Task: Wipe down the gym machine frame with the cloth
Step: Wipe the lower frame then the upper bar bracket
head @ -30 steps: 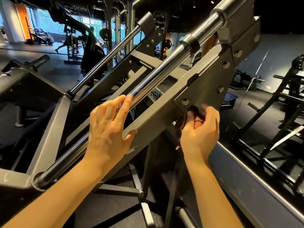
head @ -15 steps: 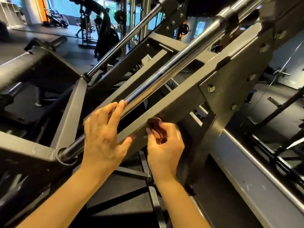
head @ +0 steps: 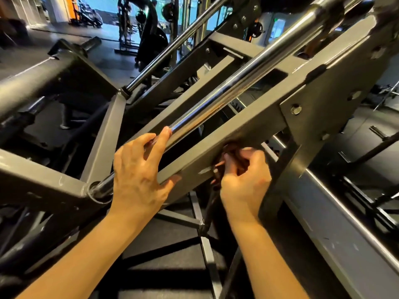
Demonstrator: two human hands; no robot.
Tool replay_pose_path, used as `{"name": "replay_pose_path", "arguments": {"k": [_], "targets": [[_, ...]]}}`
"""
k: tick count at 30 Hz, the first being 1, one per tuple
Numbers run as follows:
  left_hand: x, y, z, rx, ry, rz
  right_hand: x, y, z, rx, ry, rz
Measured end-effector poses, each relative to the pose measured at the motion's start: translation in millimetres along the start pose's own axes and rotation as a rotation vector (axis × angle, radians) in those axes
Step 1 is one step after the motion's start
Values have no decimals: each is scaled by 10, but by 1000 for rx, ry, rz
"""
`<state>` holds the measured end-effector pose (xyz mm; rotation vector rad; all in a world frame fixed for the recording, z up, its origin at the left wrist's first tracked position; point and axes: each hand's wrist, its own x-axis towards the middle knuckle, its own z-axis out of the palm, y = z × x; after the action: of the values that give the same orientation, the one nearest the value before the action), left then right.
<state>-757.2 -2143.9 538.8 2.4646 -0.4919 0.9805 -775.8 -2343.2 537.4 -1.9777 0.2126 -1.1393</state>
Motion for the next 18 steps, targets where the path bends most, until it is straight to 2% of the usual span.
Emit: {"name": "replay_pose_path", "arguments": {"k": [3,6,9,13,15,18], "targets": [[-25,-48,49,10,8,8,-509,129,266,-44,-183,-76],[-46,-91,82,-1,7,5,-492,201,245,-50,-321,-143],[-59,-103,101,4,10,4,-172,167,36,-72,-183,-190],[-62,-112,115,15,22,6,76,195,-71,-15,36,-20],[-70,-117,125,11,31,4,-79,205,58,39,4,-42],[-70,-110,133,-6,46,0,-469,191,316,-29,-131,-238]]}}
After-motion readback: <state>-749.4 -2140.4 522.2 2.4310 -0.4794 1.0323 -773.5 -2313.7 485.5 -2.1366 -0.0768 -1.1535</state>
